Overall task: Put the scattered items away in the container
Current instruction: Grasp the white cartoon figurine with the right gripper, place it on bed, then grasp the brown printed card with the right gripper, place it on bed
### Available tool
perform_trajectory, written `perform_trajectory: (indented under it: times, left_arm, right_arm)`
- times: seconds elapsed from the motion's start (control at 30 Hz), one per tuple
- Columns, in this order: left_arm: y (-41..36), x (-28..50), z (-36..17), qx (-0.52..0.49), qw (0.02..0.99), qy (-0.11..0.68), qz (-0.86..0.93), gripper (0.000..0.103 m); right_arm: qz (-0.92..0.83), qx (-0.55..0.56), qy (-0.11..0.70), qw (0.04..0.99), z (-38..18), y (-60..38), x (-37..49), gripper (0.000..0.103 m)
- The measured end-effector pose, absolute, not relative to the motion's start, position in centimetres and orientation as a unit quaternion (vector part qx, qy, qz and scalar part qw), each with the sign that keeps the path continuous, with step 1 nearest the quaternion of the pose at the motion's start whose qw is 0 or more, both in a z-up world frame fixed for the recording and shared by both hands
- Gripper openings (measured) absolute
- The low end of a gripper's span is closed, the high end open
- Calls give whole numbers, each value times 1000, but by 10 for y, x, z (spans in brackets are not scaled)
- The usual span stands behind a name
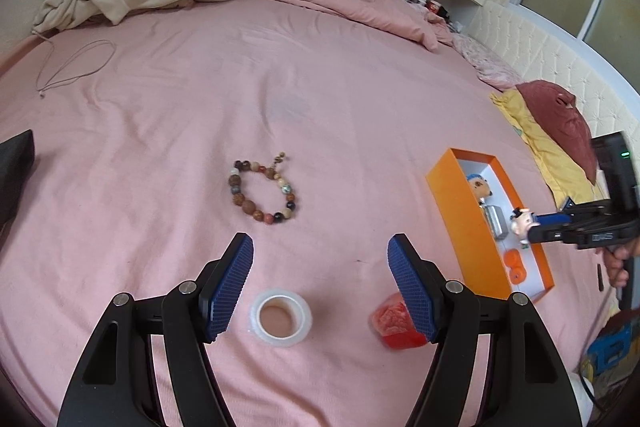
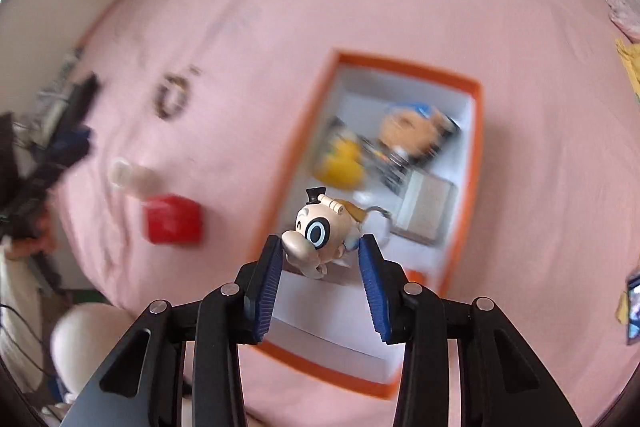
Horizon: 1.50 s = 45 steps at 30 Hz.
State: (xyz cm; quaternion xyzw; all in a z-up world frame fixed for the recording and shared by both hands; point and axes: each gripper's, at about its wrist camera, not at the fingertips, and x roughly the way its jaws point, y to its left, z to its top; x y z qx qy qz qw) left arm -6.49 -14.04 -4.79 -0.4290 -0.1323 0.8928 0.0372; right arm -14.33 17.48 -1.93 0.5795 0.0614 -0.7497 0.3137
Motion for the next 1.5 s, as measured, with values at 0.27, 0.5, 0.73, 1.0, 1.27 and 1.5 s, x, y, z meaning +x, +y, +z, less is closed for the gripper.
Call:
perform_trajectory:
  times: [0.27, 0.5, 0.73, 1.0, 1.27, 1.5]
  left_arm:
    - [-163, -51, -50, -440, -1, -144, 886, 70]
    - [-158, -54, -47, -445, 21, -117, 888, 70]
    - [-98, -75, -37, -441, 89, -89, 889, 70]
    - [-53, -78, -37, -447, 120, -78, 883, 70]
    - [-77, -71, -42, -459, 103, -97, 877, 70]
    - [-79, -68, -53, -476, 103, -118, 866, 70]
  right_arm:
    - [-780, 503, 44, 370, -4, 86, -127, 38]
    - [-792, 507, 28, 339, -14, 105, -124, 59]
    - [-775, 579, 14, 253, -40, 190, -149, 50]
    - [-725, 613, 169, 265, -77, 177, -155, 51]
    - [-654, 558, 361, 360, -96, 146, -144, 68]
    - [-586, 576, 383, 422, -114, 144, -139, 78]
